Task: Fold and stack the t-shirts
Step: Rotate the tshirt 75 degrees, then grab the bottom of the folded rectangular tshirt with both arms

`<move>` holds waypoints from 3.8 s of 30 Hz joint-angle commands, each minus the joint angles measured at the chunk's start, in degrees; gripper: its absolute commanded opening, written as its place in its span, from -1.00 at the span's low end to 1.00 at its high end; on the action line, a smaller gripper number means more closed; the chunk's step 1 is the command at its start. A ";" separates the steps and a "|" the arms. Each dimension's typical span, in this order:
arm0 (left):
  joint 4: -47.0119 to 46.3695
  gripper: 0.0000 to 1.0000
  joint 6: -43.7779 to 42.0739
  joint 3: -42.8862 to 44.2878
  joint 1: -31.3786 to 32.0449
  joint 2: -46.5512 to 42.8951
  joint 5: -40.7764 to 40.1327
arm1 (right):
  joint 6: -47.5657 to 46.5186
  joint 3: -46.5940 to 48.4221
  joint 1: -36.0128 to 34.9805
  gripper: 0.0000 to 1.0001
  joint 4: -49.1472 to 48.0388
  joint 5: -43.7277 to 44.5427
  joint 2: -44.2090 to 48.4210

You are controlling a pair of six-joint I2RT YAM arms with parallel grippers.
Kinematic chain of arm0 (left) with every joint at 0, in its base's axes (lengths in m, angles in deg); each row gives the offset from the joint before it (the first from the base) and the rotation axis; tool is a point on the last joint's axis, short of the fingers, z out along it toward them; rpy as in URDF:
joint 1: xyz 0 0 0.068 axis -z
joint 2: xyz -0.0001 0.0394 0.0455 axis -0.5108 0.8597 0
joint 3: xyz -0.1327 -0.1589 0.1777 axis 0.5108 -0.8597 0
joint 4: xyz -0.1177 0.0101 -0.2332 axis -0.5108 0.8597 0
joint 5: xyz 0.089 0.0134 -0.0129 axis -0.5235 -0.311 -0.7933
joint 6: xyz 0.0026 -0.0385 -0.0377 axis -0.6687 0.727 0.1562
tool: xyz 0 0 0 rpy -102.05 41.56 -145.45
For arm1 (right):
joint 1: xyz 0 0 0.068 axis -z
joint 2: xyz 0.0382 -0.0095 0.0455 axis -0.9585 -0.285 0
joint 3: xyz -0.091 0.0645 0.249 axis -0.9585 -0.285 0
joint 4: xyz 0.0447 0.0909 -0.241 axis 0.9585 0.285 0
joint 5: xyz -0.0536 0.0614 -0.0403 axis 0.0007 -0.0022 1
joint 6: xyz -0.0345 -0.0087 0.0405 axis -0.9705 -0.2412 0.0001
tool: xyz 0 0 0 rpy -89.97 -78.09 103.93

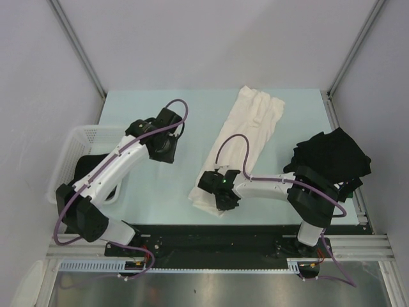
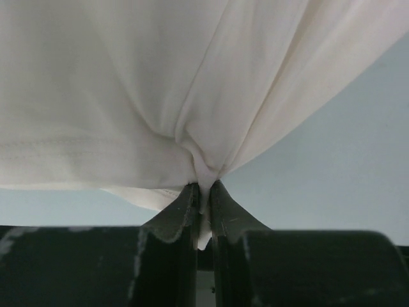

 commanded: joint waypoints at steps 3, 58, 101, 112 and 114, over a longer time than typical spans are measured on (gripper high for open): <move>-1.71 -0.20 -2.86 5.26 -0.92 2.09 -0.27 | 3.87 -3.78 -0.59 -0.94 10.31 -0.46 4.68; -11.38 -0.10 -0.49 -0.27 -2.41 5.96 18.54 | 6.78 -8.18 7.06 0.39 18.86 3.58 19.99; -17.35 -0.09 10.74 -21.35 1.54 -7.31 27.15 | 7.92 -20.22 5.83 -0.80 6.36 -2.22 17.87; -28.33 -0.08 18.22 -31.73 7.43 -8.72 32.86 | 5.98 -20.22 7.49 -0.96 5.84 -3.45 17.87; -31.13 -0.08 19.11 -33.49 8.83 -8.11 33.48 | 5.37 -20.22 7.93 -0.96 5.49 -3.71 17.61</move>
